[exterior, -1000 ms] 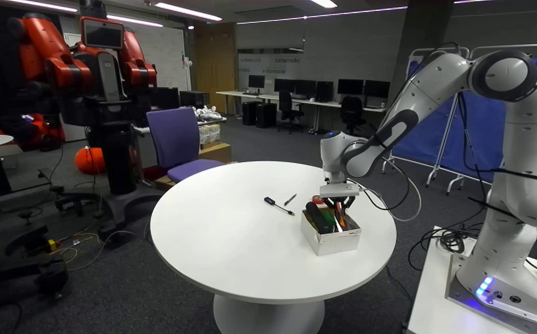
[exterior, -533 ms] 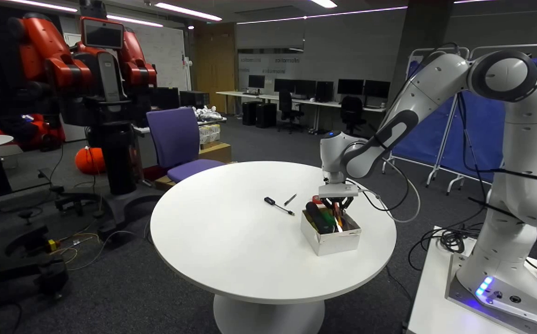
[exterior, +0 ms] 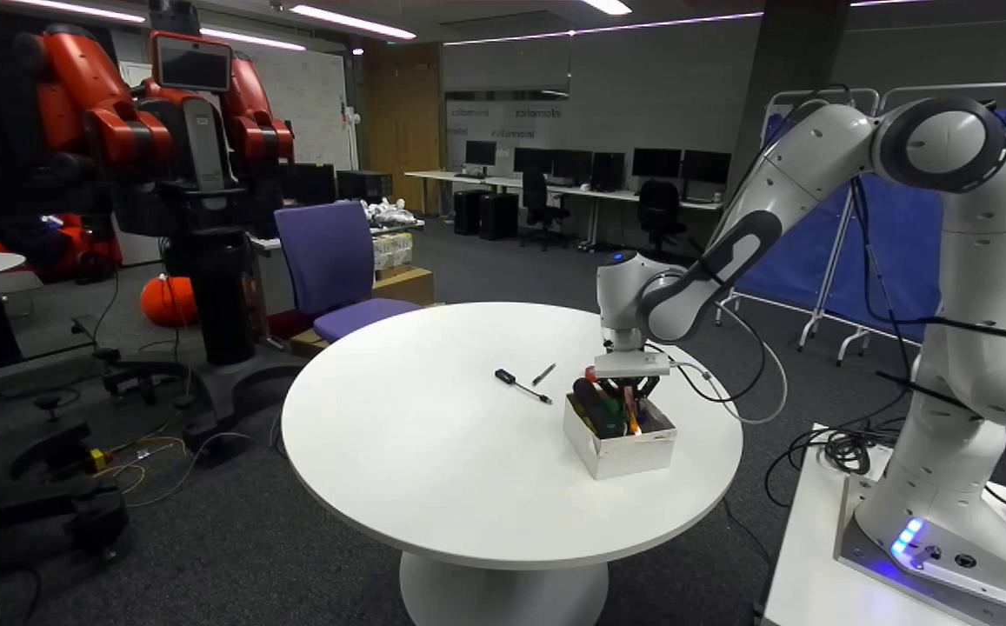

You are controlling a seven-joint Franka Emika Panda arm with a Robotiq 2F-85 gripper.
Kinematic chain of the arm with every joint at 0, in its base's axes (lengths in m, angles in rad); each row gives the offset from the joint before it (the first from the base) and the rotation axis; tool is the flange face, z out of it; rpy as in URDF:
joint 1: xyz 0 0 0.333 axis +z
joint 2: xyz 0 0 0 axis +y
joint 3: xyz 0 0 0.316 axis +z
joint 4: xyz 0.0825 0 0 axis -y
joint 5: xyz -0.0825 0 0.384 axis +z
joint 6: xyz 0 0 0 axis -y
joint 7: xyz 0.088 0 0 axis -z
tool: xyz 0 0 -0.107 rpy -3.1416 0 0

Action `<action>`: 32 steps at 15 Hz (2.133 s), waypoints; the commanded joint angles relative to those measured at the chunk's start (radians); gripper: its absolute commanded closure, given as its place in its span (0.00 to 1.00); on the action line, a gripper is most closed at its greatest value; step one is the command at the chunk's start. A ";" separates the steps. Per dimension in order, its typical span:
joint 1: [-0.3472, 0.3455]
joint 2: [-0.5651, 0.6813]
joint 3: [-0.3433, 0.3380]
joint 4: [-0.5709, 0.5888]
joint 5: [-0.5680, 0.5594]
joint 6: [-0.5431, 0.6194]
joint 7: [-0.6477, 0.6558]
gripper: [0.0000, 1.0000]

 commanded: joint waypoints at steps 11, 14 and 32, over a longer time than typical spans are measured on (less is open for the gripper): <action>-0.012 -0.062 0.000 -0.032 0.040 0.032 -0.007 0.00; -0.041 -0.105 -0.008 -0.035 0.087 0.053 -0.036 0.00; -0.274 0.208 -0.189 0.273 0.332 0.267 -0.267 0.00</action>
